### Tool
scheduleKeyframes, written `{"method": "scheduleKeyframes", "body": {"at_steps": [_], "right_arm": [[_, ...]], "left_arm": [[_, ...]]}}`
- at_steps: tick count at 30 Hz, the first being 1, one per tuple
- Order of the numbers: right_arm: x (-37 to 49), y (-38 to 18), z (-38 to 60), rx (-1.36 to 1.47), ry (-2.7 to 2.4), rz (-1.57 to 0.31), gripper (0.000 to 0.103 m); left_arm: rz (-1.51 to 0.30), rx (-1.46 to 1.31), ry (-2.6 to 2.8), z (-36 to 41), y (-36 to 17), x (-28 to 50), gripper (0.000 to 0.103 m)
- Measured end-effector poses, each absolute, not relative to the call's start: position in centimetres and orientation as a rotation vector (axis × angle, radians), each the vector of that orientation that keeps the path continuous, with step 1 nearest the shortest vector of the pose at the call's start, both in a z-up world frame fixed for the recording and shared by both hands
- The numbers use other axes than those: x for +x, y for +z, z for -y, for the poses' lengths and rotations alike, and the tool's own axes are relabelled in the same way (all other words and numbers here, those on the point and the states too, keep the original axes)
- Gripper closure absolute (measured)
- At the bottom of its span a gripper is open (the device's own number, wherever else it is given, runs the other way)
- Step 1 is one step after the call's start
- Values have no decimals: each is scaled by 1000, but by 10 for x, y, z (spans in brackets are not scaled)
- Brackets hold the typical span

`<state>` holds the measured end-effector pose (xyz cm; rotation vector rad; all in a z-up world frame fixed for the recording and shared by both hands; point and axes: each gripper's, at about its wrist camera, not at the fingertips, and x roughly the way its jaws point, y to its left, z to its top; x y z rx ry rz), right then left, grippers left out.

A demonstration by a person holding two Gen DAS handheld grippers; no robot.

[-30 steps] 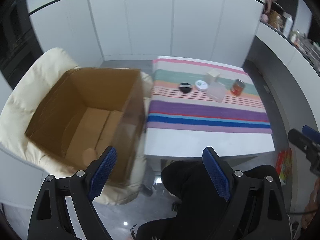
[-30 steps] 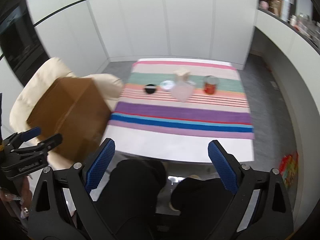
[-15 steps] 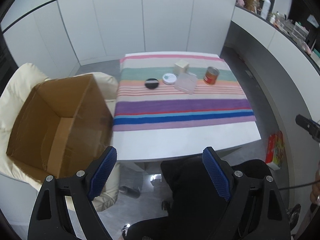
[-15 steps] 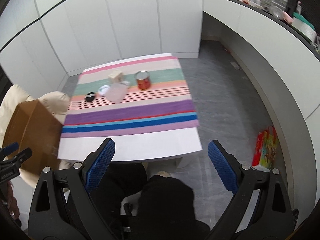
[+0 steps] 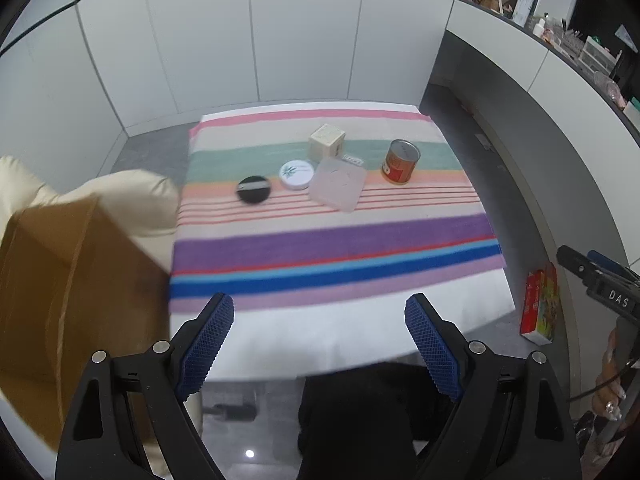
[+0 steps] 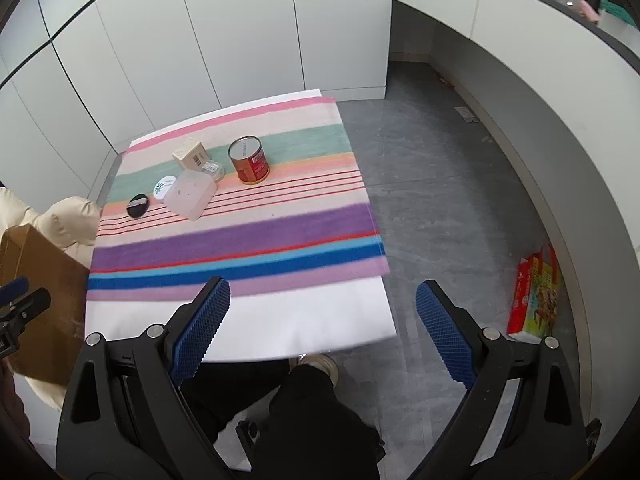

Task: Organize objects
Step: 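Withdraw both open tools from the box back to the table, then grasp the clear plastic case with the left tool while the right tool grasps the red tin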

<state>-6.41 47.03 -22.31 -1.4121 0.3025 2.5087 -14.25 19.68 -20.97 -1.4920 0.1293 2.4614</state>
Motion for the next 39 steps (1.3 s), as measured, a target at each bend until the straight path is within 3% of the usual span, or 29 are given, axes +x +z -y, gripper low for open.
{"method": "scheduleKeyframes", "body": {"at_steps": [17, 34, 35, 36, 38, 39], "right_arm": [[-223, -313, -487, -1561, 2549, -276, 7], [-328, -392, -447, -1589, 2744, -244, 7], [-333, -394, -444, -1585, 2750, -237, 11], [-337, -397, -442, -1583, 2753, -219, 26], [-342, -402, -436, -1594, 2765, -178, 44], [-342, -403, -435, -1588, 2760, -153, 45]], "left_arm": [[-150, -1686, 2375, -266, -337, -311, 14], [-4, -1664, 2309, -275, -399, -359, 14], [-2, -1659, 2309, -276, -398, -359, 14], [-3, -1655, 2308, -276, -399, -359, 14], [-1, -1654, 2310, -276, -399, -359, 14], [2, -1653, 2306, -277, -398, -359, 14]]}}
